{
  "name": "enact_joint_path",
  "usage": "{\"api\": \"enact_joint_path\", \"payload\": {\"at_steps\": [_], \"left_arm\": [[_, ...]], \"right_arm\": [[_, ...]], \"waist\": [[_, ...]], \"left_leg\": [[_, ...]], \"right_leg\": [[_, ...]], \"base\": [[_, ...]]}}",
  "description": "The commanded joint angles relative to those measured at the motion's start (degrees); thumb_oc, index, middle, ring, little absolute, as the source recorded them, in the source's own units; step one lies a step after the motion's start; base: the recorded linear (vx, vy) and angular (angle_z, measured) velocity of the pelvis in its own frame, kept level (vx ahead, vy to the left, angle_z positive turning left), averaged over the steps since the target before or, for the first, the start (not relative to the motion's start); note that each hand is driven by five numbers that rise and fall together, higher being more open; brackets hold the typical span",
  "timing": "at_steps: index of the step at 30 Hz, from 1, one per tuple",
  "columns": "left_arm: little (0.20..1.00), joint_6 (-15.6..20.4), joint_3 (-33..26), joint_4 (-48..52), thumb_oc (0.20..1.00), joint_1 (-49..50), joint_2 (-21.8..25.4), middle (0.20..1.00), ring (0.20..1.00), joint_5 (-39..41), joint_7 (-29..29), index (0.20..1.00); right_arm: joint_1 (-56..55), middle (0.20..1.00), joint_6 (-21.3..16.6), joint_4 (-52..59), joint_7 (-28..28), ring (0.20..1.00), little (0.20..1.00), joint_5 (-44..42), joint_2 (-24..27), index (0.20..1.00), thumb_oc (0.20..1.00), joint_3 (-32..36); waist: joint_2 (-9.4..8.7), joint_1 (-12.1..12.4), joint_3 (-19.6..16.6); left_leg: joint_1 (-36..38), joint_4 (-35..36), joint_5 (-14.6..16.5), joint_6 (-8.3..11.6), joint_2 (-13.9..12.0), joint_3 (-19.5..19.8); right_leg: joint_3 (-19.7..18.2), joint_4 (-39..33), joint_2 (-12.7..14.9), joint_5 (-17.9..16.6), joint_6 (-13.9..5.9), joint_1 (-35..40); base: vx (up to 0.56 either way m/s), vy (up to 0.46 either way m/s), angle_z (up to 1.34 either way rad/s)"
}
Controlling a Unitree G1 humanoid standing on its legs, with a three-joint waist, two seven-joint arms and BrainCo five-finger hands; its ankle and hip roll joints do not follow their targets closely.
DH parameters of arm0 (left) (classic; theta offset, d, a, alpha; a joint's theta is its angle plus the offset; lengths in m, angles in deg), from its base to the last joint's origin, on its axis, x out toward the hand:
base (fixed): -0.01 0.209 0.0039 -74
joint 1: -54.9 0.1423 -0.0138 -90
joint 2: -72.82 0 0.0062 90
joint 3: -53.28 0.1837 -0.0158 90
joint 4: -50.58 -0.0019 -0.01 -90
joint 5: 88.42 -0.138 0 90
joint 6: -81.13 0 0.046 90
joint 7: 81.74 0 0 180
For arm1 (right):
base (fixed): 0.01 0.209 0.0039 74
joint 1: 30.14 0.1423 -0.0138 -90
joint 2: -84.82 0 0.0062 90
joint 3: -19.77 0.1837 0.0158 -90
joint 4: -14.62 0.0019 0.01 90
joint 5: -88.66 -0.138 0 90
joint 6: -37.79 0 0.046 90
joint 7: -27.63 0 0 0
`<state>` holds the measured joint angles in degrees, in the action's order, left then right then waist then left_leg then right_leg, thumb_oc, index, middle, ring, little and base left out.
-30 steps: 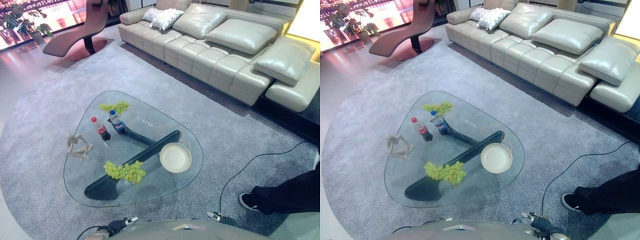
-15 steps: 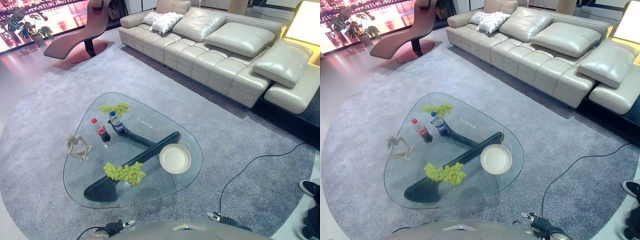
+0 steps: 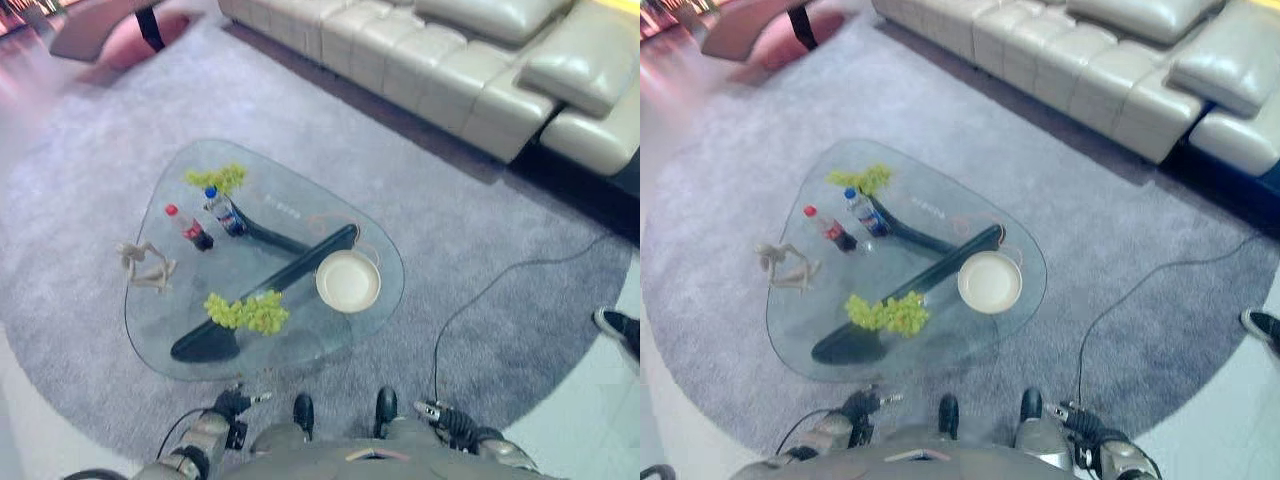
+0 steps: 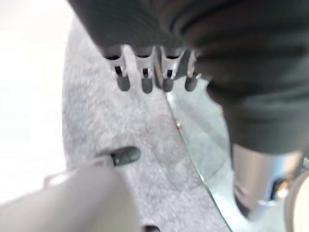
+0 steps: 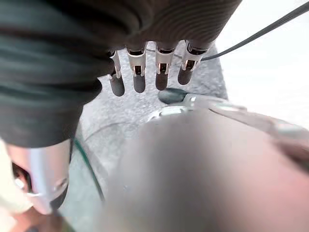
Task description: Pick up fruits into the plate
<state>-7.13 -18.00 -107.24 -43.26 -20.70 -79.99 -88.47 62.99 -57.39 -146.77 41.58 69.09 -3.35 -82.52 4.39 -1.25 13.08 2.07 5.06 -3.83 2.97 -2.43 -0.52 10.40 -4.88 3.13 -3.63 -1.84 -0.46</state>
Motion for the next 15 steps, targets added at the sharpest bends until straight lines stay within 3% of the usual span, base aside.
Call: {"api": "enact_joint_path", "payload": {"at_steps": [1, 10, 15], "left_arm": [[1.0, 2.48, 2.73, 0.01, 1.0, -6.27, 2.52, 1.0, 1.0, -5.23, -6.9, 1.0], [1.0, 1.2, 9.0, 2.6, 1.0, -19.85, 12.05, 1.0, 1.0, -14.83, -16.35, 1.0], [1.0, -3.29, 11.95, 4.44, 1.0, -27.78, 17.84, 1.0, 1.0, -18.99, -18.81, 1.0]], "right_arm": [[4.8, 1.0, -2.17, 1.57, 0.37, 1.0, 1.0, -3.48, 0.47, 1.0, 1.0, -2.68], [11.0, 1.0, -4.47, 6.27, 1.68, 1.0, 1.0, -10.36, 3.19, 1.0, 1.0, -6.45], [14.32, 1.0, -4.09, 8.14, 1.21, 1.0, 1.0, -10.22, 4.89, 1.0, 1.0, -7.38]], "waist": [[-1.88, -0.85, 4.21], [-1.5, -2.68, 11.47], [-1.59, -3.6, 15.38]], "left_leg": [[-0.37, -1.31, 5.5, -2.84, 3.04, -2.25], [-8.47, -2.4, 3.05, -2.02, 2.6, -1.36], [-13.68, -4.53, 2.04, -1.32, 2.54, -1.73]], "right_leg": [[-5.55, 5.65, -0.38, 3.98, -1.63, -2.39], [-7.05, 9.36, -1.8, 3.67, -1.15, -12.03], [-7.89, 11.88, -2.2, 3.25, -1.15, -17.79]], "base": [[-0.09, 0.062, -0.19], [-0.09, 0.016, -0.13], [-0.11, 0.03, -0.12]]}}
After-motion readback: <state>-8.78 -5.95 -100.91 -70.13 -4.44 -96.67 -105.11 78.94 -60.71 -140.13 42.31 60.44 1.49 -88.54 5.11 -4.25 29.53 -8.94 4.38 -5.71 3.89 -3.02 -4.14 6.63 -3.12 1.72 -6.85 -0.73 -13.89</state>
